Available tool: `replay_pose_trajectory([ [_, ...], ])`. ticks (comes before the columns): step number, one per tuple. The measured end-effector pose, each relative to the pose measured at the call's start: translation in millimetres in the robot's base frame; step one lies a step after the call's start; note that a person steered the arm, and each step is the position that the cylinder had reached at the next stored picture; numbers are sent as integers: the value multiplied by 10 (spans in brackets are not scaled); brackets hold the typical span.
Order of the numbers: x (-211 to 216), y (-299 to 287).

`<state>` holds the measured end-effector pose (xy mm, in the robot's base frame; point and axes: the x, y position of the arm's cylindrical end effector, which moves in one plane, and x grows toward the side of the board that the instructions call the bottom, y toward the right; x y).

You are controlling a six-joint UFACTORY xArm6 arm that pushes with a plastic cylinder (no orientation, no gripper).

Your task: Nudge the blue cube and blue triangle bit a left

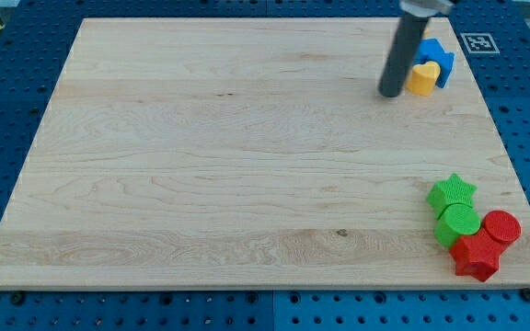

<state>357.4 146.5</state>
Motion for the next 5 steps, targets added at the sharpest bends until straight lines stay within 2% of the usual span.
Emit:
replay_pose_trajectory([
  [2, -664, -331],
  [4, -1647, 163],
  [5, -1649, 381],
])
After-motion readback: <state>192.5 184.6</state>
